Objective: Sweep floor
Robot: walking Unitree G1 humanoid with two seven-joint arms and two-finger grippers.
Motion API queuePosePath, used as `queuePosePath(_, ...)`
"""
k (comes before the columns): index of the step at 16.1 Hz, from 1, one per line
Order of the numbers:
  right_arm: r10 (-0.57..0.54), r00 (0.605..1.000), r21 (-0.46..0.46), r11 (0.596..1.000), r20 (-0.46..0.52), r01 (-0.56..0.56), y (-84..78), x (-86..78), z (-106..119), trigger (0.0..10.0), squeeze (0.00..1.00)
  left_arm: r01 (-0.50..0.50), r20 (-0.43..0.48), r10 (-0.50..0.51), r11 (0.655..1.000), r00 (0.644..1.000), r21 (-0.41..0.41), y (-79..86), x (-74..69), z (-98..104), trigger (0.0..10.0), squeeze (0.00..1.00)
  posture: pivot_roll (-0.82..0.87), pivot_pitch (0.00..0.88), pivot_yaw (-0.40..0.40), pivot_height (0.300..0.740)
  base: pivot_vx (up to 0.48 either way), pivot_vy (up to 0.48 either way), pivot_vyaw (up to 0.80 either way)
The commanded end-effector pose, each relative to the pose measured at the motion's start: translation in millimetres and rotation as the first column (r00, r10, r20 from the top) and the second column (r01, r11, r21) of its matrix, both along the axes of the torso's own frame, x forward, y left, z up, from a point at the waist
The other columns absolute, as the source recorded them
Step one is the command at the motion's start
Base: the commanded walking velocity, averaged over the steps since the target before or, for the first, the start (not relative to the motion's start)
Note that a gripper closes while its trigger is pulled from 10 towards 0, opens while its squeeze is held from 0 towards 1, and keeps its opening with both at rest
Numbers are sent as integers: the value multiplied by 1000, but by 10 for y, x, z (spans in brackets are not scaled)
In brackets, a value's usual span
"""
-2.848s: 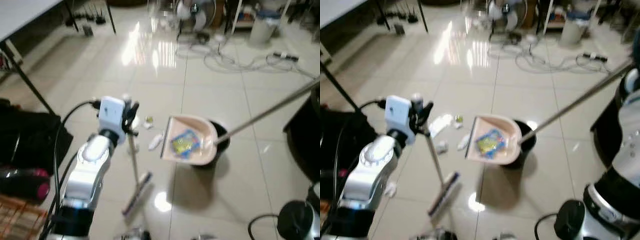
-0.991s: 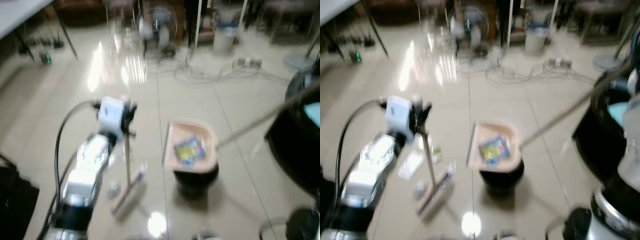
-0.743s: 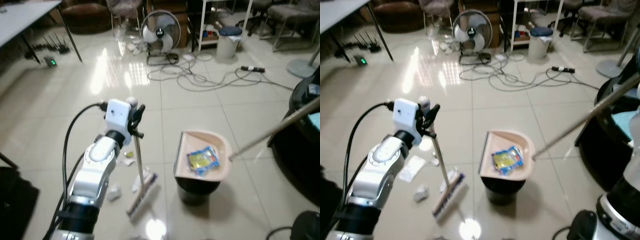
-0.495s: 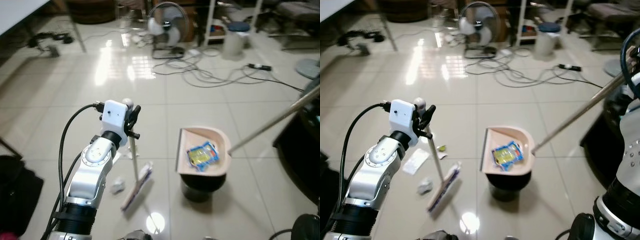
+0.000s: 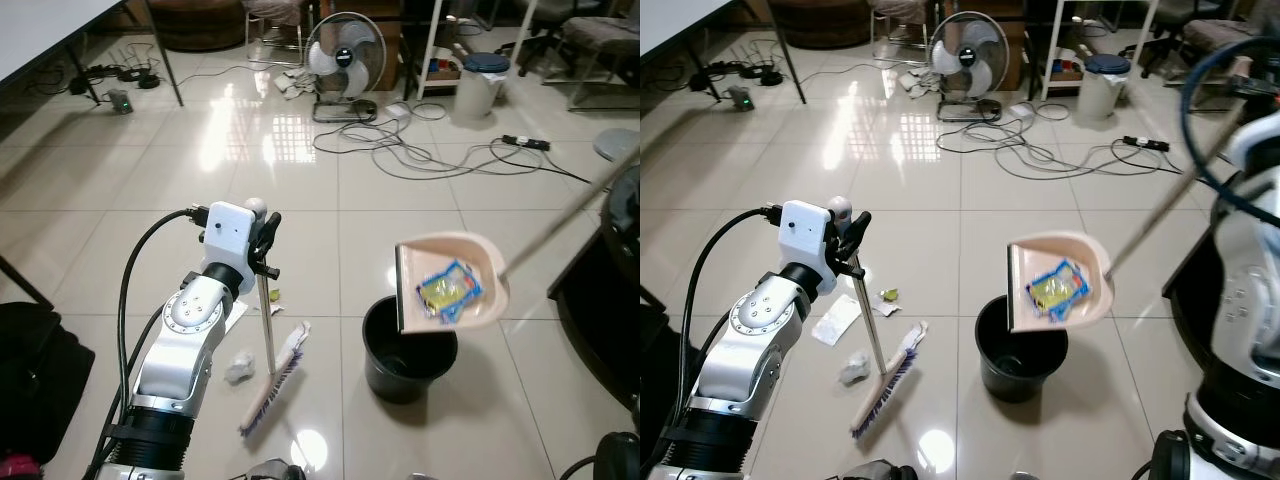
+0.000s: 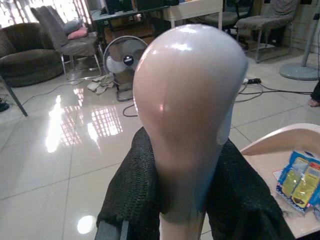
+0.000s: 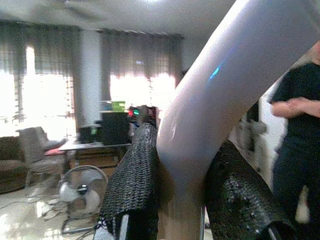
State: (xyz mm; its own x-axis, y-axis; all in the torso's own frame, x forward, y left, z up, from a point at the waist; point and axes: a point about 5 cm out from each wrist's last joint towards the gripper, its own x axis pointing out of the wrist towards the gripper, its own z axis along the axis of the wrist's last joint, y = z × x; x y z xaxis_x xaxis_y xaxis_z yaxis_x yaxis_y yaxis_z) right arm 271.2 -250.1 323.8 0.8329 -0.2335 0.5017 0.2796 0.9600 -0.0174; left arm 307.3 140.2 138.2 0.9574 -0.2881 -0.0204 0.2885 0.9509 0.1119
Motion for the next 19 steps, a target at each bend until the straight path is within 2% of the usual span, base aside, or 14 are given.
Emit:
queuePosePath(1, 46, 998, -55, 998, 39, -43, 130, 5, 58, 10000, 0, -17, 32, 17, 1000, 999, 1, 36, 15, 71, 10000, 0, -122, 72, 43, 740, 0, 0, 0)
queuePosePath(2, 56, 998, -74, 996, 31, -54, 166, 17, 40, 10000, 0, -16, 32, 16, 1000, 999, 1, 35, 15, 72, 10000, 0, -123, 72, 42, 740, 0, 0, 0)
queuePosePath(7, 170, 985, -262, 951, 1, -164, 559, 86, -94, 10000, 0, -16, 34, 16, 1000, 999, 3, 37, 14, 72, 10000, 0, -120, 75, 45, 740, 0, 0, 0)
queuePosePath(10, 264, 964, -316, 918, 39, -239, 805, 57, -149, 10000, 0, -11, 35, 11, 1000, 999, 3, 28, 11, 74, 10000, 0, -120, 76, 47, 740, 0, 0, 0)
queuePosePath(11, 297, 955, -319, 908, 28, -273, 898, 59, -209, 10000, 0, -9, 36, 9, 1000, 999, 3, 22, 11, 76, 10000, 0, -119, 78, 49, 740, 0, 0, 0)
queuePosePath(13, 325, 946, -337, 891, 5, -304, 983, 61, -270, 10000, 0, -7, 37, 7, 1000, 999, 3, 17, 11, 78, 10000, 0, -117, 78, 45, 740, 0, 0, 0)
queuePosePath(15, 385, 921, -410, 832, -57, -374, 1164, 49, -383, 10000, 0, -6, 37, 6, 1000, 999, 3, 19, 10, 79, 10000, 0, -115, 80, 46, 740, 0, 0, 0)
queuePosePath(19, 421, 903, -541, 742, -84, -397, 1348, 13, -489, 10000, 0, -5, 38, 5, 1000, 999, 1, 17, 7, 80, 10000, 0, -115, 80, 45, 740, 0, 0, 0)
